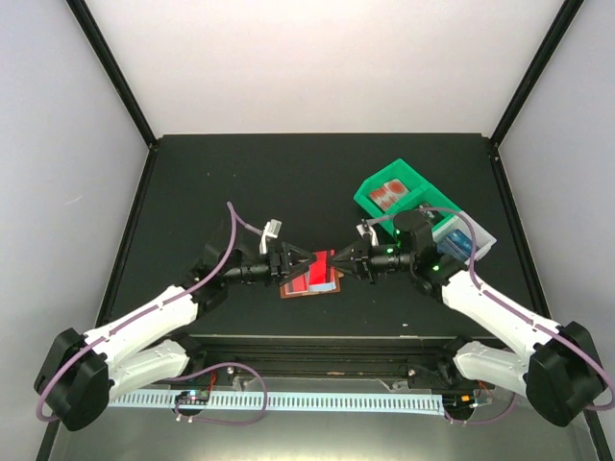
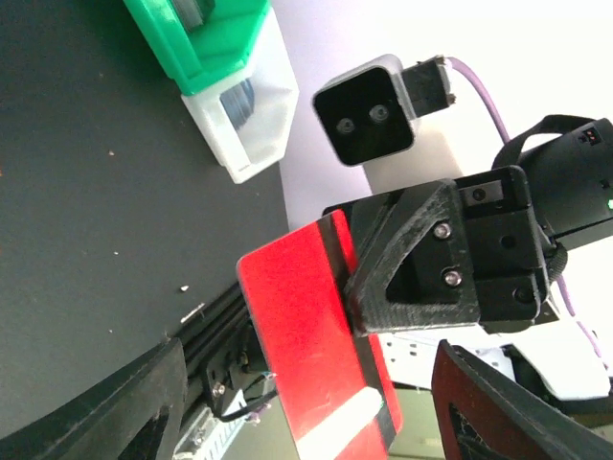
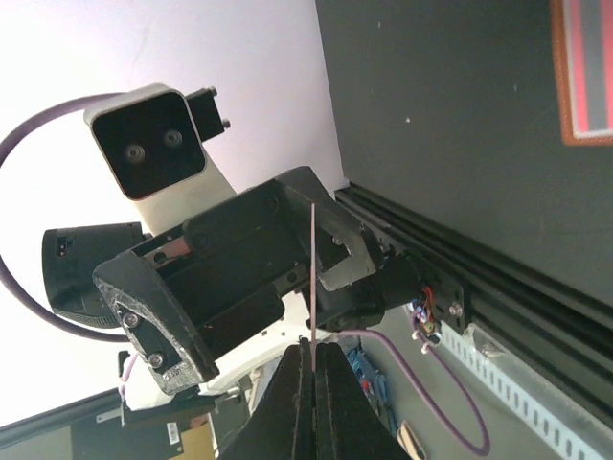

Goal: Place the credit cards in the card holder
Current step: Pick up the credit card from the storage box.

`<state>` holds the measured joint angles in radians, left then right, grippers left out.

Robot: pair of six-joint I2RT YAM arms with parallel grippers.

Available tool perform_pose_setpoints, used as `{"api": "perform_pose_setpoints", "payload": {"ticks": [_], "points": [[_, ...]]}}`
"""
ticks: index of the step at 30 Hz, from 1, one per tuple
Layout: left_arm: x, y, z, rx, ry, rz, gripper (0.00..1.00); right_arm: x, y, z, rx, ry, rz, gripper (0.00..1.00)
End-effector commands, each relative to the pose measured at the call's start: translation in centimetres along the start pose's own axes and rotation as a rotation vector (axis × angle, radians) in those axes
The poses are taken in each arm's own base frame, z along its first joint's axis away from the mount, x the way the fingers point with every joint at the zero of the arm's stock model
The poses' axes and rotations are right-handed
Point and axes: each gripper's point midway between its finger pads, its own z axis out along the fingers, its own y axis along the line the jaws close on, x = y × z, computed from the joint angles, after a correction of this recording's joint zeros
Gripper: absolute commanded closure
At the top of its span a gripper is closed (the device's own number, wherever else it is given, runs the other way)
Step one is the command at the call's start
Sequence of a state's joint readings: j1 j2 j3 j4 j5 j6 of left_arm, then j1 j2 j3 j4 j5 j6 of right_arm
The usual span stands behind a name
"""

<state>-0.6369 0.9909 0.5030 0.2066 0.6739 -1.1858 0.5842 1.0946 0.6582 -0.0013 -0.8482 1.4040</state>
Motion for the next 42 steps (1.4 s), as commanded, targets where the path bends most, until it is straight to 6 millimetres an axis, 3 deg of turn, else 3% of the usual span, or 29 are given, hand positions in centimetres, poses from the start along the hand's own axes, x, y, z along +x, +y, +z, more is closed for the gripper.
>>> {"api": "perform_pose_setpoints", "payload": {"ticks": [1,7,17,19,23,27,30,34,36,42], "points": [[0.9,-2.5,-0.1,0.128,0.055,-0.060,0.33,0.9,0.3,0.9,-0.031,0.032,0.025,0.99],[2.0,-2.2,-0.4,0.160,0.087,-0.103,0.54,0.8,-0.5,1.3,-0.017,0.032,0.031,0.99],[1.9,-2.8,-0.3,0.190,0.091,-0.101,0.91,0.7,-1.0,1.7,-0.001,0.025,0.031,0.99],[1.8,-3.0,-0.3,0.200,0.088,-0.087,0.98,0.6,-1.0,1.7,-0.004,0.020,0.019,0.92],[1.6,-2.7,-0.2,0.196,0.073,-0.067,0.98,-0.1,-1.1,1.4,0.021,-0.032,-0.056,0.72],[1.3,-0.3,-0.3,0.093,0.017,-0.038,0.98,-1.3,-1.5,0.8,0.118,-0.107,-0.202,0.54],[0.8,3.5,-1.1,-0.079,-0.067,0.015,0.98,-2.6,-3.0,-0.1,0.228,-0.189,-0.311,0.45],[-0.3,8.2,-3.2,-0.297,-0.209,0.066,0.98,-4.0,-5.8,-0.8,0.360,-0.251,-0.460,0.45],[-0.5,10.0,-3.9,-0.359,-0.252,0.066,0.98,-4.8,-7.3,-1.2,0.457,-0.293,-0.505,0.49],[-0.5,12.9,-3.0,-0.429,-0.233,0.039,0.98,-5.6,-9.8,0.1,0.740,-0.311,-0.618,0.51]]}}
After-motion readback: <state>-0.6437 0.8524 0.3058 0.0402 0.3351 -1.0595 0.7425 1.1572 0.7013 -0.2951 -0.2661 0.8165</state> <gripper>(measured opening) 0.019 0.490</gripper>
